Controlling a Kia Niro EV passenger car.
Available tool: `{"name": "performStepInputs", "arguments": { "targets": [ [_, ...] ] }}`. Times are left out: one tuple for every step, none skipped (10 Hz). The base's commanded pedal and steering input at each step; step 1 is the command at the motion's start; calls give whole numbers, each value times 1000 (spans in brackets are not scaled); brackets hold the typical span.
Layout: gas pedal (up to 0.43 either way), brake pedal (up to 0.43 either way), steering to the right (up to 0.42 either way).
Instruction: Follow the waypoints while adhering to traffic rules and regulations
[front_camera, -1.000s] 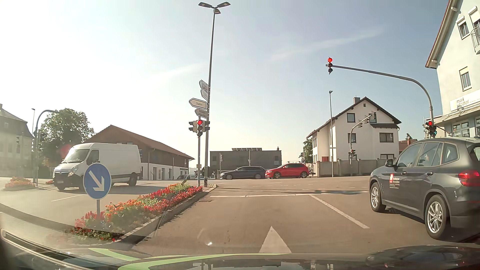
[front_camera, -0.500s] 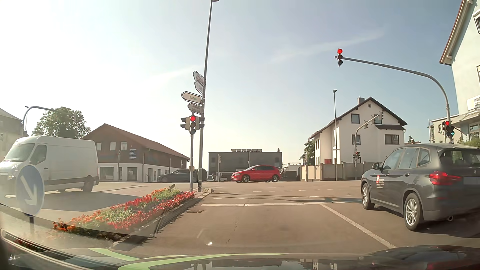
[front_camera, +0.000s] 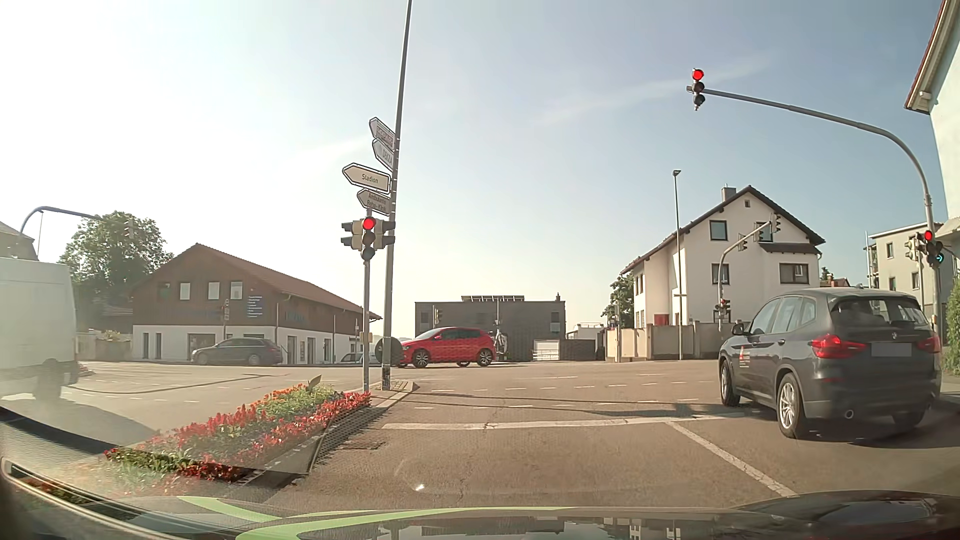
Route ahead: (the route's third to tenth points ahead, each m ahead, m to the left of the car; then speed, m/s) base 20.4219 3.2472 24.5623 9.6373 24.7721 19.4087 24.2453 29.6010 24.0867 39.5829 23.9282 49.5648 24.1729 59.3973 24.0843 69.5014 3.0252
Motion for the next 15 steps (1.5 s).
{"name": "performStepInputs", "arguments": {
  "targets": [
    [0, 43, 2],
    [0, 110, 2],
    [0, 134, 2],
    [0, 152, 2],
    [0, 177, 2],
    [0, 195, 2],
    [0, 213, 2],
    [0, 213, 2],
    [0, 207, 2],
    [0, 207, 3],
    [0, 195, 7],
    [0, 195, 8],
    [0, 195, 8],
    [0, 201, 8],
    [0, 201, 8]
  ]
}}
